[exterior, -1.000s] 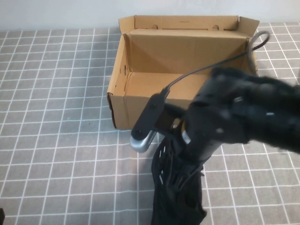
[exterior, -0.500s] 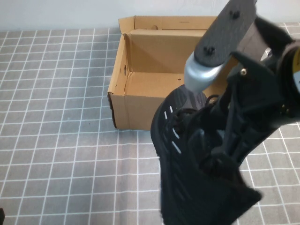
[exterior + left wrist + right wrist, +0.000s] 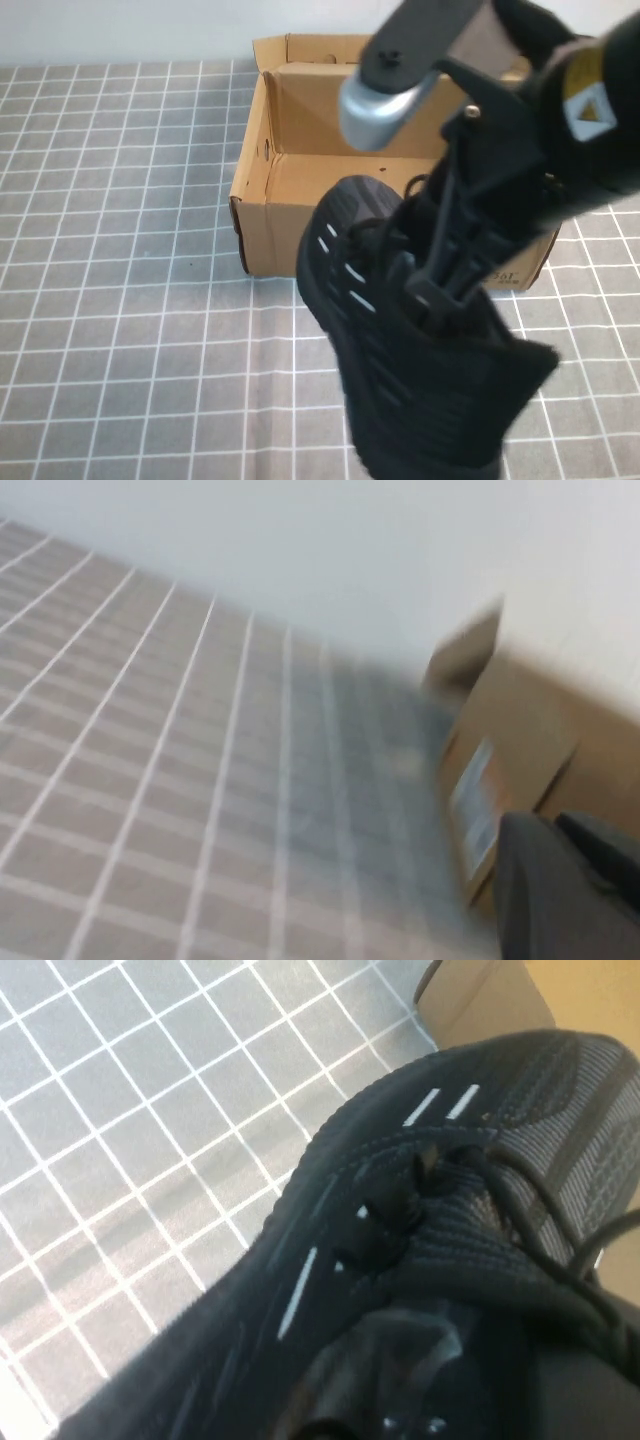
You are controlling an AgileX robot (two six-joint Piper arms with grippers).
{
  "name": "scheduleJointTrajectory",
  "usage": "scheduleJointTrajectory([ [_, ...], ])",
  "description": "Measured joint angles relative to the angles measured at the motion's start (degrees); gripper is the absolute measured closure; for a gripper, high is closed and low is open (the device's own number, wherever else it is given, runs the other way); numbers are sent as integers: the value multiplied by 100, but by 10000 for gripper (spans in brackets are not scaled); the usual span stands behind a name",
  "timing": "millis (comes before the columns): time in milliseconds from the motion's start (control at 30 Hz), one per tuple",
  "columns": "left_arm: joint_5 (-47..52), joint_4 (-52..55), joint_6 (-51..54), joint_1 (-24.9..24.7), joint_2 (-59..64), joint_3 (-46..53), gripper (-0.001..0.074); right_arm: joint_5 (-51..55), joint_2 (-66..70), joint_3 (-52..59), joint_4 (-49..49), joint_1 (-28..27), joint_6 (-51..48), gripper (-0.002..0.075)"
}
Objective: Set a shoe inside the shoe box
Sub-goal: Hand over the shoe
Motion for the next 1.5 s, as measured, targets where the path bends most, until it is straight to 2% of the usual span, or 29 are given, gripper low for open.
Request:
scheduleJointTrajectory([
  [100, -653, -832, -140, 0, 0, 0, 739, 66, 237, -257, 0, 0, 0, 731],
  [233, -1061, -1209, -250, 0, 0, 0, 739, 175, 580, -622, -66, 0, 0, 731],
  [400, 295, -906, 142, -96, 37, -932, 739, 290, 1035, -1273, -239, 0, 0, 731],
  [567, 1520, -890, 1354, -268, 884, -2130, 739, 301, 1510, -1979, -278, -11, 0, 731],
  [700, 2149, -1617, 2907, -384, 1985, -2809, 739, 301, 1832, -2370, -278, -109, 0, 731],
  [933, 2706, -4777, 6883, -489, 3706, -3592, 739, 312, 2190, -2779, -171, -597, 0, 731],
  [1033, 2729, -5456, 7724, -489, 4299, -3949, 739, 322, 2272, -2861, -100, -846, 12, 731],
  [1167, 2730, -5621, 8130, -502, 5097, -4549, 739, 335, 2465, -3121, 73, -1209, 20, 731],
  [1300, 2451, -5493, 8313, -715, 6029, -5263, 739, 335, 2721, -3388, 197, -1471, 35, 731],
  [1433, 1994, -4737, 8066, -908, 6880, -6057, 739, 335, 2901, -3553, 251, -1598, 35, 731],
  [1500, 1946, -4147, 7593, -956, 7320, -6416, 739, 335, 2937, -3580, 261, -1635, 35, 731],
])
